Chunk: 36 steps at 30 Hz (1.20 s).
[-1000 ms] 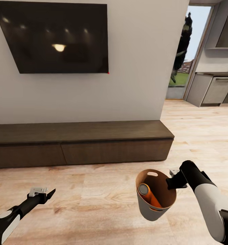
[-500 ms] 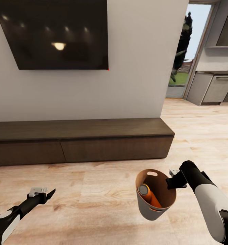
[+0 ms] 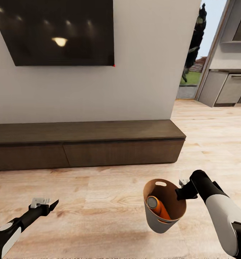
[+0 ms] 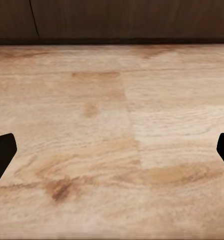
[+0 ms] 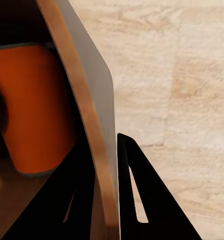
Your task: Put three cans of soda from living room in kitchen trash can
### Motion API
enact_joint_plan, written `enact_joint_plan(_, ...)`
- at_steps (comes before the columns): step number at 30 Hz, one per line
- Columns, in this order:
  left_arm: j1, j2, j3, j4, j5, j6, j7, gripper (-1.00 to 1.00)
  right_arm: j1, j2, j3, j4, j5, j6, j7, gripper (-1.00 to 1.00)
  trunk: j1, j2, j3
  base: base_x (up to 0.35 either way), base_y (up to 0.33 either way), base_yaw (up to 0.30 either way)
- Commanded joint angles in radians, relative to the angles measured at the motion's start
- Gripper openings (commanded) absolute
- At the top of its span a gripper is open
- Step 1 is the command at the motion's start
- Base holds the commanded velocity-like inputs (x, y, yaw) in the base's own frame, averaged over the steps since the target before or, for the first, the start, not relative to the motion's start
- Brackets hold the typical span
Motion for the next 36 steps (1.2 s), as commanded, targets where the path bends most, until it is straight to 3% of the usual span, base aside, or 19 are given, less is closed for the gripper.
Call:
enact_joint_plan(1,0.0,0.0,0.0,0.0,0.0,0.0,0.0,1.0,-0.001,0.0,-0.002,0.0,-0.02,0.009,0.006,-1.0,0.0,0.0,-0.004,0.0,0.0,0.0)
enact_joint_plan(7,0.0,0.0,0.0,0.0,0.0,0.0,0.0,1.0,-0.001,0.0,-0.002,0.0,-0.02,0.009,0.006,-1.0,0.001,-0.001,-0.008,0.0,0.0,0.0)
enact_joint_plan(23,0.0,-0.002,0.0,0.0,0.0,0.0,0.0,1.0,0.001,0.0,-0.002,0.0,-0.02,0.007,0.006,-1.0,0.008,-0.004,-0.07,0.0,0.0,0.0)
enact_joint_plan(31,0.0,-0.002,0.0,0.0,0.0,-0.002,0.001,1.0,0.001,0.0,-0.002,0.0,-0.019,0.007,0.006,-1.0,0.008,-0.004,-0.07,0.0,0.0,0.0)
enact_joint_plan(36,0.0,-0.002,0.0,0.0,0.0,-0.002,0.001,1.0,0.001,0.0,-0.002,-0.001,-0.019,0.007,0.006,-1.0,0.01,-0.006,-0.089,0.0,0.0,0.0)
